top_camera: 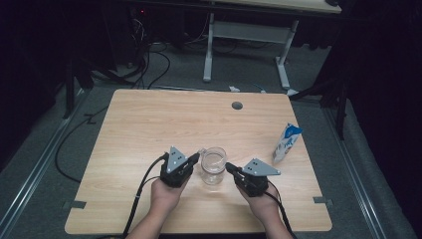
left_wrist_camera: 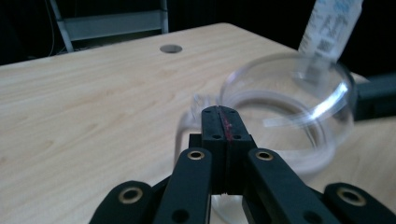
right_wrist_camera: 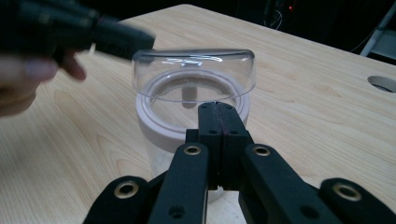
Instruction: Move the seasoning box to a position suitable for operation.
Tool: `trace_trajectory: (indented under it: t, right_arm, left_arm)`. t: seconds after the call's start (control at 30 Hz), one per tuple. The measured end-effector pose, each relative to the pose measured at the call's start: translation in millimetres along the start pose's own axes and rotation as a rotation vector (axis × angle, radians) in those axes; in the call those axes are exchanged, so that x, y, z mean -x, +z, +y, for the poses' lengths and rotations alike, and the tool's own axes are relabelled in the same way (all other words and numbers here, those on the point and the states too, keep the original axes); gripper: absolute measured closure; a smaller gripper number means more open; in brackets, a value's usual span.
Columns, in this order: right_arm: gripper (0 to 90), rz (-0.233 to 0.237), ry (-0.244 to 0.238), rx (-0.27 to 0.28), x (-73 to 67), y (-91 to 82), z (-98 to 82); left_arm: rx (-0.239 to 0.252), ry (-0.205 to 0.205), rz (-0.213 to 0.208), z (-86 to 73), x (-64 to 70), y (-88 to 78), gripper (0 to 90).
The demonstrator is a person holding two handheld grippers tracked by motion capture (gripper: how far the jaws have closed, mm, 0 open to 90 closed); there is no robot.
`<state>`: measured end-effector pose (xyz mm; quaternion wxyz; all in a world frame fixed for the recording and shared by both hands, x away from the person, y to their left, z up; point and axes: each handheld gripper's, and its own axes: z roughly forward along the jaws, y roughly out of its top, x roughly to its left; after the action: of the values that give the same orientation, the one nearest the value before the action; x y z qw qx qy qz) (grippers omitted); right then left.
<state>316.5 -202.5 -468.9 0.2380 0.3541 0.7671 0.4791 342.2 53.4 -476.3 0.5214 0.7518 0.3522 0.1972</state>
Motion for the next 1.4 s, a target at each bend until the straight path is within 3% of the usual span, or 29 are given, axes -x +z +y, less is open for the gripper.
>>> trace_trajectory:
  t: [0.1, 0.2, 0.67, 1.1, 1.4]
  right_arm:
    - [89.8, -0.003, 0.002, 0.001, -0.1, -0.6, 1.6]
    - [89.8, -0.001, 0.0, 0.003, -0.3, -0.3, 1.9]
    - [89.7, 0.002, -0.001, 0.012, -2.1, -1.0, 5.2]
    - [89.2, 0.009, -0.008, 0.016, -4.5, -0.9, 6.4]
    - [89.4, 0.019, 0.003, -0.003, -6.2, 8.5, 2.1]
  left_arm:
    - [0.006, -0.036, -0.028, -11.0, 3.6, -3.3, 90.0]
    - [0.007, -0.041, -0.049, -17.0, 8.5, -4.9, 90.0]
    - [0.023, -0.055, -0.101, -16.5, 20.2, -4.9, 90.0]
    - [0.031, -0.056, -0.104, -11.0, 24.2, -2.0, 90.0]
    - [0.047, -0.07, -0.104, -9.5, 23.4, -2.3, 90.0]
